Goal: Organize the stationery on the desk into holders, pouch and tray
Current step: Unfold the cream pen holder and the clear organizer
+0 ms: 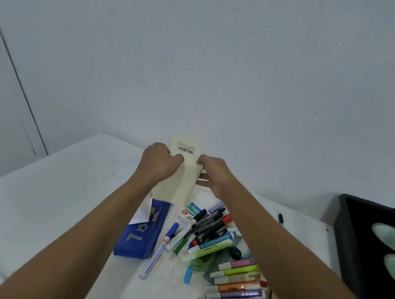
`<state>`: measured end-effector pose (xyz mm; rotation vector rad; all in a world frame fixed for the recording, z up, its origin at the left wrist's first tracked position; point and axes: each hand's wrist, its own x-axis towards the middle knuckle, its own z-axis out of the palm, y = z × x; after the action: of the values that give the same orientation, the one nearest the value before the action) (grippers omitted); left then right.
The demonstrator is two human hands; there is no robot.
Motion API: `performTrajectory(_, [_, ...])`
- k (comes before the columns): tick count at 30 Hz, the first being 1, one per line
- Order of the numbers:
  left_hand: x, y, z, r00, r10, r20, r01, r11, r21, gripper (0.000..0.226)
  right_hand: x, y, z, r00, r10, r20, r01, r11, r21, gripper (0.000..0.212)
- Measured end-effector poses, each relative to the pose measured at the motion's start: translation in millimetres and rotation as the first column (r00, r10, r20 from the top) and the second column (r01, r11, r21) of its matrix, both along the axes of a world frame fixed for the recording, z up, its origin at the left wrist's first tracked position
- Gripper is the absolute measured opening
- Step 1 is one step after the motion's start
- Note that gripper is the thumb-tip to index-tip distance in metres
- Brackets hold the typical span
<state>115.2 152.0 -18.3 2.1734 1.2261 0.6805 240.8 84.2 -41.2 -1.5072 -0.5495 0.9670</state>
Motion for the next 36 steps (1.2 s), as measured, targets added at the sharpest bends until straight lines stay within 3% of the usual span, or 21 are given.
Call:
performTrajectory(1, [2.6, -6.0, 8.0, 0.998, -0.023, 0.066, 0.021, 0.999, 0.031, 0.015, 5.8, -8.1, 10.4, 0.999, -0.034, -0.007, 0.034, 0.998, 0.054, 0.029])
performTrajectory(5, [23.1, -28.0, 14.8, 0.917, -0.158, 0.366, 0.189, 0.981, -0.051, 0.043, 38.8, -54.4, 39.8, 0.974, -0.055, -0.219, 0.117, 0.953, 0.281, 0.025])
performTrajectory(8, [41.8, -42.8, 7.1, 0.817, -0.359, 0.452, 0.44, 0.894, -0.087, 0.068, 69.1, -90.9, 46.1, 0.927, -0.076, -0.366, 0.189, 0.94, 0.283, 0.06])
performTrajectory(9, [50.7, -50.4, 6.7, 0.772, -0.42, 0.478, 0.534, 0.835, -0.129, 0.07, 80.0, -104.0, 45.9, 0.936, -0.089, -0.342, 0.186, 0.947, 0.261, 0.068])
performTrajectory(11, [67.6, -62.4, 5.9, 0.699, -0.445, 0.559, 0.66, 0.703, -0.265, 0.058, 94.3, -131.1, 45.7, 0.961, -0.131, -0.243, 0.186, 0.958, 0.22, 0.066])
performTrajectory(13, [86.4, -76.0, 6.1, 0.669, -0.391, 0.632, 0.725, 0.528, -0.442, 0.039, 105.5, -160.7, 47.3, 0.962, -0.201, -0.185, 0.237, 0.951, 0.199, 0.043])
performTrajectory(15, [110.6, -91.6, 3.5, 0.664, -0.386, 0.641, 0.744, 0.423, -0.517, 0.034, 114.8, -189.0, 47.6, 0.96, -0.267, -0.086, 0.278, 0.945, 0.171, 0.024])
performTrajectory(17, [135.9, -107.6, -3.5, 0.694, -0.389, 0.606, 0.717, 0.458, -0.526, 0.036, 121.3, -206.5, 42.0, 0.947, -0.307, 0.091, 0.297, 0.948, 0.115, 0.035])
performTrajectory(19, [159.7, -123.9, -14.9, 0.728, -0.393, 0.562, 0.677, 0.542, -0.497, 0.029, 127.9, -217.9, 30.5, 0.889, -0.387, 0.244, 0.382, 0.922, 0.069, 0.043])
performTrajectory(21, [178.8, -133.6, -30.8, 0.731, -0.426, 0.534, 0.677, 0.553, -0.486, 0.03, 136.4, -226.4, 16.9, 0.812, -0.423, 0.402, 0.466, 0.884, -0.012, 0.049])
performTrajectory(24, [195.0, -140.7, -47.7, 0.727, -0.424, 0.54, 0.686, 0.468, -0.557, 0.024, 149.7, -231.3, 1.8, 0.753, -0.343, 0.562, 0.5, 0.853, -0.149, 0.049])
performTrajectory(27, [208.5, -139.9, -60.5, 0.745, -0.23, 0.626, 0.666, 0.27, -0.695, 0.021, 156.8, -230.8, -3.2, 0.705, -0.338, 0.623, 0.535, 0.83, -0.156, 0.041])
performTrajectory(28, [213.5, -136.4, -69.0, 0.77, -0.266, 0.58, 0.638, 0.339, -0.692, 0.025, 157.6, -229.9, -3.9, 0.681, -0.34, 0.649, 0.546, 0.826, -0.14, 0.041])
performTrajectory(29, [219.6, -130.7, -79.2, 0.791, -0.392, 0.469, 0.611, 0.483, -0.627, 0.029, 159.7, -228.5, -6.4, 0.66, -0.335, 0.672, 0.55, 0.825, -0.128, 0.04])
performTrajectory(30, [224.7, -125.6, -89.1, 0.778, -0.565, 0.275, 0.622, 0.631, -0.464, 0.034, 161.6, -226.0, -9.4, 0.641, -0.332, 0.692, 0.554, 0.824, -0.118, 0.038])
performTrajectory(31, [229.3, -122.2, -99.9, 0.717, -0.697, 0.035, 0.68, 0.687, -0.257, 0.038, 163.4, -223.4, -13.5, 0.619, -0.333, 0.711, 0.559, 0.823, -0.102, 0.037])
performTrajectory(32, [232.8, -121.7, -108.0, 0.635, -0.752, -0.176, 0.744, 0.657, -0.119, 0.038, 165.7, -220.6, -18.4, 0.598, -0.334, 0.729, 0.563, 0.822, -0.085, 0.038])
performTrajectory(34, [239.4, -120.6, -124.3, 0.499, -0.724, -0.476, 0.804, 0.592, -0.058, 0.039, 172.6, -214.5, -29.6, 0.568, -0.323, 0.757, 0.57, 0.818, -0.079, 0.04])
performTrajectory(36, [240.9, -123.1, -133.0, 0.412, -0.679, -0.608, 0.828, 0.558, -0.062, 0.045, 173.2, -210.3, -36.1, 0.553, -0.306, 0.775, 0.578, 0.81, -0.093, 0.042])
